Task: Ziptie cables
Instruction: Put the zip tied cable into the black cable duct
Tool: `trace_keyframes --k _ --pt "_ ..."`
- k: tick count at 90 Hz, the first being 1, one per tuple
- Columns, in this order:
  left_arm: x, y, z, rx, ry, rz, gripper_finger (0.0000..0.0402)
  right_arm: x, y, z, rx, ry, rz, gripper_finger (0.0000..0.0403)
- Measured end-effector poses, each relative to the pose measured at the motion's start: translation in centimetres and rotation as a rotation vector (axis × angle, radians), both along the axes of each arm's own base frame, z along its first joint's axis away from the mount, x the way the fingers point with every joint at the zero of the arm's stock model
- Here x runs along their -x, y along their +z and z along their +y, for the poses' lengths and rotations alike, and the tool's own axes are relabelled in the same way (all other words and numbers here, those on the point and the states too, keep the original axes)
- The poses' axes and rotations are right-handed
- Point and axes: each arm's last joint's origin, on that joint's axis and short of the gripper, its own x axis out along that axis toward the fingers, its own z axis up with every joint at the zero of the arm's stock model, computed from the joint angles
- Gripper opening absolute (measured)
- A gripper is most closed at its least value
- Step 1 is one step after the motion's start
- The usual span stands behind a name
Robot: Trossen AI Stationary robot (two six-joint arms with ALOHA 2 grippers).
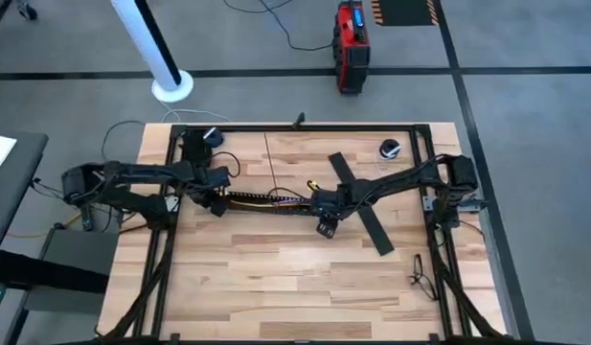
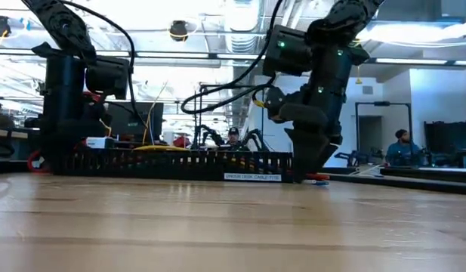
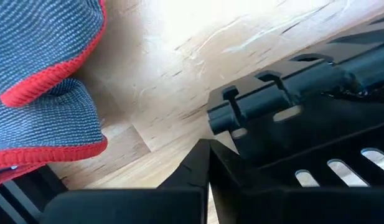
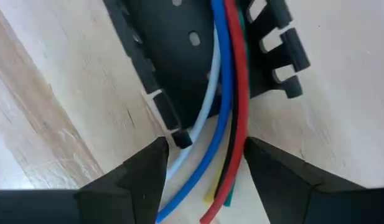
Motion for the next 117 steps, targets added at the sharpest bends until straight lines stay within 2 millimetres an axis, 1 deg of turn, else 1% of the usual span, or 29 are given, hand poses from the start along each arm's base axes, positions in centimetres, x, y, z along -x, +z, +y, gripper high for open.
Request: trace_keyframes --k 4,9,25,28,31,44,65,72,81,108,117 --pt "0.0 0.0 0.0 -0.001 0.0 -0.003 0.0 0.0 0.0 0.1 0.005 0.001 0.0 0.0193" --pt "-0.1 0.0 0.0 -0.004 0.0 -0.008 0.0 0.0 0.0 0.0 0.024 -0.005 0.001 0.0165" --pt "-0.2 0.0 0.1 -0.012 0.0 -0.022 0.0 0.1 -0.1 -0.1 0.049 0.011 0.009 0.0032" --pt "-0.2 0.0 0.1 -0.013 0.0 -0.023 0.0 0.1 -0.1 -0.1 0.057 0.015 0.01 0.0017" --pt "-0.2 0.0 0.1 -0.014 0.0 -0.023 0.0 0.1 -0.1 -0.1 0.062 0.019 0.009 0.0011" --pt "-0.3 0.0 0.1 -0.021 0.0 -0.025 0.0 0.1 -0.1 -0.1 0.066 0.024 0.009 0.002" --pt "-0.3 0.0 0.2 -0.042 0.0 -0.026 0.0 -0.1 0.0 0.1 0.063 0.04 0.0 0.0013" --pt "-0.3 0.0 0.2 -0.044 -0.004 -0.025 0.0 -0.1 0.0 0.1 0.063 0.041 0.0 0.002" --pt "-0.3 0.0 0.3 -0.049 -0.009 -0.025 0.0 -0.1 0.3 0.1 0.063 0.041 0.003 0.0044" --pt "-0.6 0.0 0.4 -0.074 -0.008 -0.044 0.0 0.5 1.3 0.1 0.046 0.047 0.008 0.0137" --pt "-0.6 0.0 0.4 -0.078 -0.007 -0.05 0.0 0.9 1.4 0.3 0.005 0.036 0.042 0.0161"
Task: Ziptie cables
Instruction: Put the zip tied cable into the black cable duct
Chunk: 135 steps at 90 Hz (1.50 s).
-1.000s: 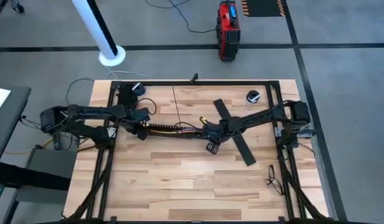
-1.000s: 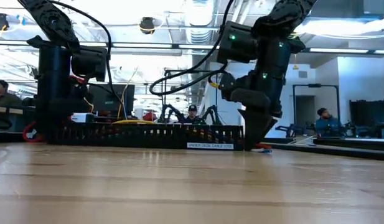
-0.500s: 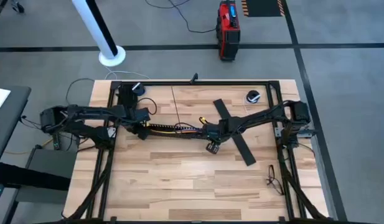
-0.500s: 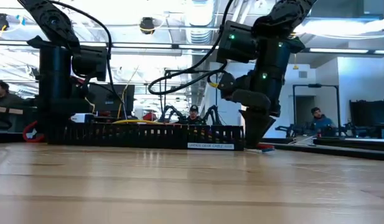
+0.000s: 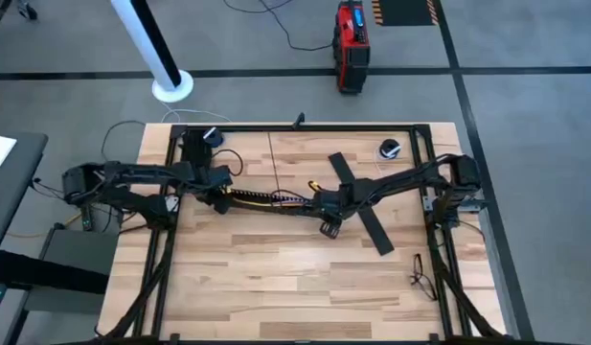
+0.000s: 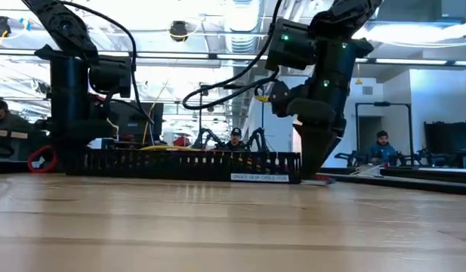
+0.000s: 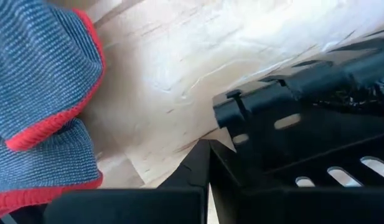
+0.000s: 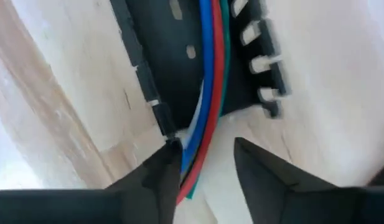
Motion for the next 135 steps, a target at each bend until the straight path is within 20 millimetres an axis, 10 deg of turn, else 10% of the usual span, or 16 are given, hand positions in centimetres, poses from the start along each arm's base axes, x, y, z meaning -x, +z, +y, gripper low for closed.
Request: trace_keyframes --k 35,74,135 --pt "-0.1 0.0 0.0 -0.003 0.0 -0.009 0.0 0.8 -1.4 2.3 0.012 -0.112 -0.025 0.0208" --pt "-0.1 0.0 0.0 -0.004 -0.027 -0.007 0.0 1.4 -1.9 1.9 0.071 -0.114 -0.014 0.0012" --pt "-0.4 0.0 0.1 -0.004 -0.038 -0.033 0.0 0.3 -1.2 1.1 0.093 -0.052 -0.059 0.0003"
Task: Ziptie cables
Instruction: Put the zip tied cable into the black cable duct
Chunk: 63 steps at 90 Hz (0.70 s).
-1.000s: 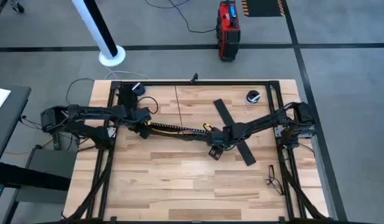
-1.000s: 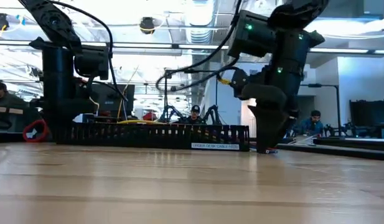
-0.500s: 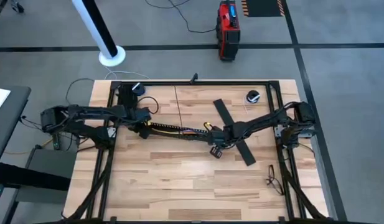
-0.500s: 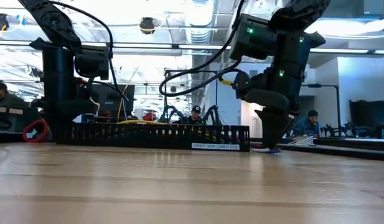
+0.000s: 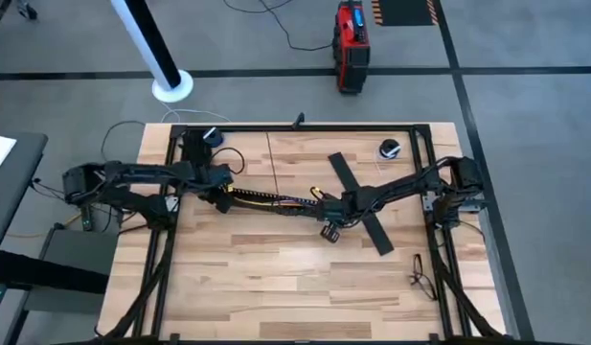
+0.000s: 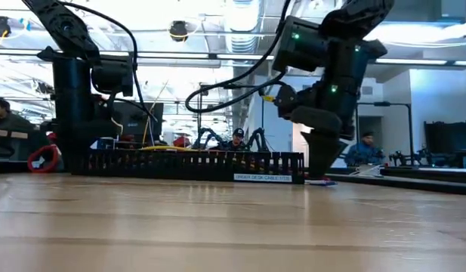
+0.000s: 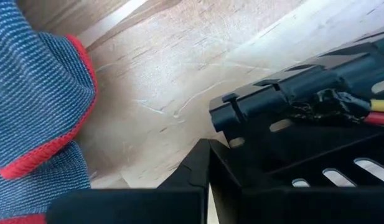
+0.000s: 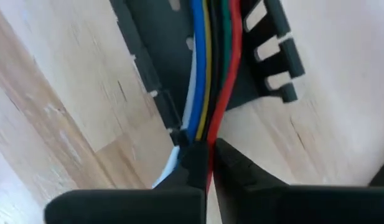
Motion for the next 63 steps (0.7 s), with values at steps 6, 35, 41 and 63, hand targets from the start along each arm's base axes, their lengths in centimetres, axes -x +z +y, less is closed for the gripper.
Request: trace_keyframes --k 6,35,41,63 --pt "0.0 0.0 0.0 0.0 -0.002 0.0 0.0 0.0 0.0 -0.2 0.004 0.003 -0.001 0.0004" --pt "-0.1 0.0 0.0 -0.001 -0.001 -0.006 0.0 0.6 2.6 -0.5 0.012 0.015 -0.051 0.0056" --pt "-0.1 0.0 0.0 -0.002 0.0 -0.008 0.0 0.9 3.3 -0.5 0.011 0.015 -0.068 0.0068" --pt "-0.1 0.0 0.0 -0.001 0.002 -0.012 0.0 1.3 4.4 -1.1 -0.018 0.005 -0.093 0.0083"
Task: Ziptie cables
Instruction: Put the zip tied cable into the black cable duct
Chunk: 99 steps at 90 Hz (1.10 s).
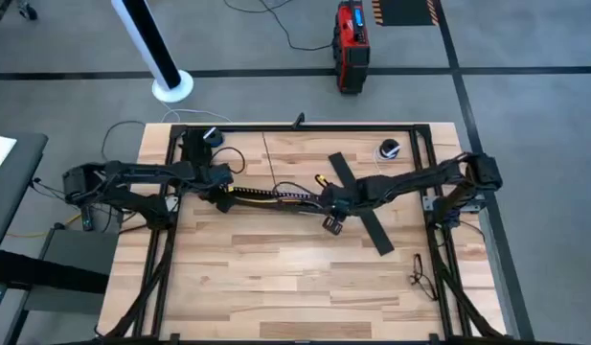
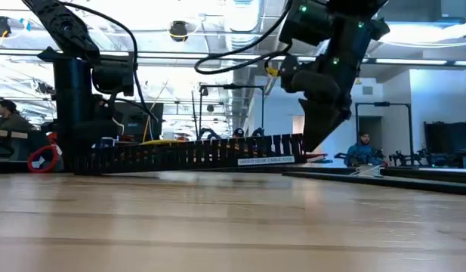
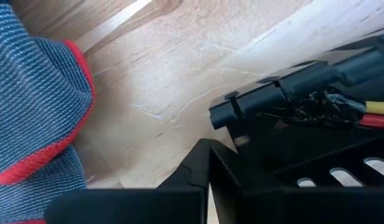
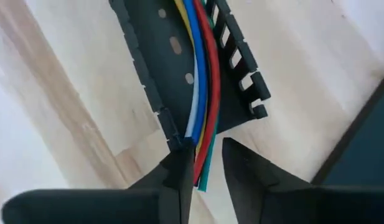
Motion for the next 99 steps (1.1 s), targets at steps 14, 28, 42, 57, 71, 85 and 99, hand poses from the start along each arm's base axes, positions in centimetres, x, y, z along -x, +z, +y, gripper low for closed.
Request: trace_keyframes --k 14,28,42,57,71,85,99 --pt "-0.01 0.0 0.0 0.0 -0.007 0.001 0.0 -0.03 -0.09 -0.07 -0.02 0.008 0.003 0.0083" --pt "-0.01 0.0 0.0 0.003 -0.003 -0.002 0.0 0.0 -0.11 -0.06 -0.02 0.021 0.008 0.0094" --pt "-0.08 0.01 -0.02 0.012 -0.026 -0.007 0.0 0.25 -0.22 0.26 -0.056 0.045 0.037 0.0136" --pt "-0.13 0.02 -0.03 0.022 -0.037 -0.015 0.0 0.47 -0.31 0.41 -0.106 0.065 0.062 0.0192" --pt "-0.17 0.04 -0.02 0.023 -0.037 -0.019 0.0 0.71 -0.4 0.48 -0.131 0.074 0.087 0.0212" --pt "-0.15 0.06 0.04 -0.003 -0.021 -0.01 0.0 0.75 -0.41 0.56 -0.151 0.082 0.092 0.0204" --pt "-0.19 0.06 0.09 -0.018 0.007 -0.016 0.0 0.78 -0.41 0.69 -0.19 0.115 0.095 0.0184"
